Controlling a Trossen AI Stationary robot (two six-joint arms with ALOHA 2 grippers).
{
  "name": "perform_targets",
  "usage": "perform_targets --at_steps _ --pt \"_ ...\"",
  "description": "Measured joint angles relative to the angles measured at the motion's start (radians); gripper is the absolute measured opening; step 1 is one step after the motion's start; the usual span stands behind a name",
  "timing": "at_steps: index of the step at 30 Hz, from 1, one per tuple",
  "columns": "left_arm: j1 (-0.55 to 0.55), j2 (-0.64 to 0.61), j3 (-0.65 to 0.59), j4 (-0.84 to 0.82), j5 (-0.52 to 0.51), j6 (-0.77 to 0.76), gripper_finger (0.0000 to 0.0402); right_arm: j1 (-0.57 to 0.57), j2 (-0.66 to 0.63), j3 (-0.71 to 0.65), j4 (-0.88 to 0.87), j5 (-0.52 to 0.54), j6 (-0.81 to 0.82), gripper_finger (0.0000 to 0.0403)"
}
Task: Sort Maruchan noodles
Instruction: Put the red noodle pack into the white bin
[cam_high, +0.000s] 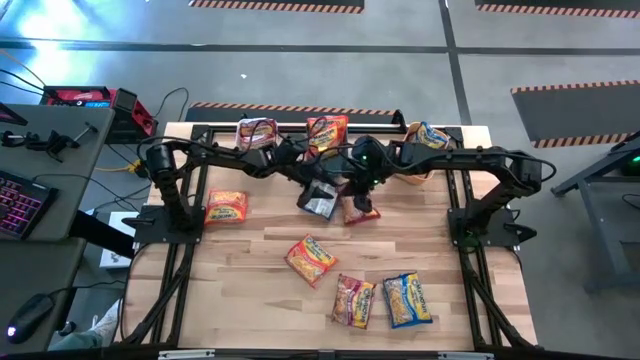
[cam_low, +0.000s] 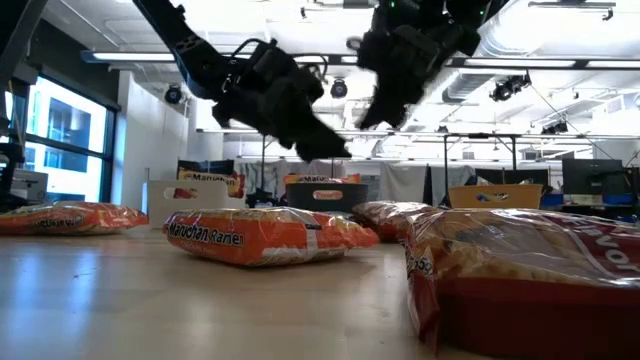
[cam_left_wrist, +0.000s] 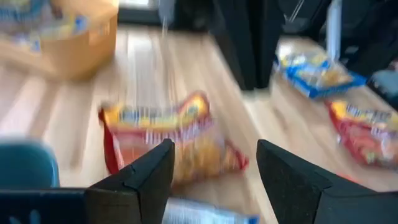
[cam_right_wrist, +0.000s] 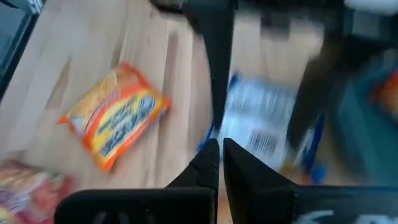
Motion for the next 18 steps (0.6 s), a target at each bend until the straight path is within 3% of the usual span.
perform_targets --at_steps 3,7,13,18 --pt "0.001 0.000 -0.013 -0.035 -0.006 0.004 0.0201 0.008 -0.001 -0.022 -0.133 0.035 0.123 0.0008" --pt "0.014 0.000 -0.091 0.124 -0.006 -0.075 0.0169 0.032 -0.010 -0.134 -0.175 0.124 0.272 0.0042" --pt "0.036 0.000 -0.212 0.417 -0.003 -0.237 0.0117 0.046 -0.067 -0.298 -0.060 0.175 0.531 0.0119" --pt "0.037 0.000 -0.239 0.456 -0.004 -0.266 0.0093 0.008 -0.099 -0.428 0.174 0.290 0.726 0.0191"
